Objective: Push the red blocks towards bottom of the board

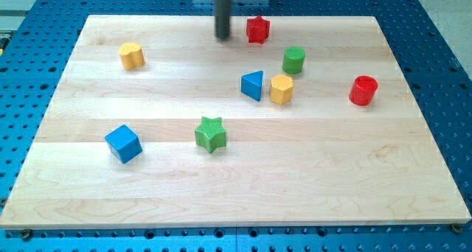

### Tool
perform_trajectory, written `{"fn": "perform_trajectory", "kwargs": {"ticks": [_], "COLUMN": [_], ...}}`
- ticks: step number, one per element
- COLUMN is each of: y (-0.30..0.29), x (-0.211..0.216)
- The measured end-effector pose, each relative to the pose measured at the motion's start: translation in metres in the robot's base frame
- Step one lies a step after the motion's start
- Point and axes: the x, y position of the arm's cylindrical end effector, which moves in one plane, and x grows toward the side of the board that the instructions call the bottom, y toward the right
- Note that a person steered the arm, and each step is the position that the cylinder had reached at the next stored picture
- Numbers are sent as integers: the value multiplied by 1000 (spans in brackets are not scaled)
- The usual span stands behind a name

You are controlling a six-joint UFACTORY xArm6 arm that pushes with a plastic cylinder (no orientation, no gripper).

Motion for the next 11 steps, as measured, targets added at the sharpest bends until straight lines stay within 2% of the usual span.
{"fn": "perform_trajectory", "kwargs": {"ticks": [1, 2, 3, 4, 5, 6, 7, 8, 9, 10, 11], "y": [67, 159, 185, 221, 217, 247, 260, 211, 210, 206, 257], "x": [0, 11, 16, 71, 41, 28, 58, 126, 150, 104, 111]}}
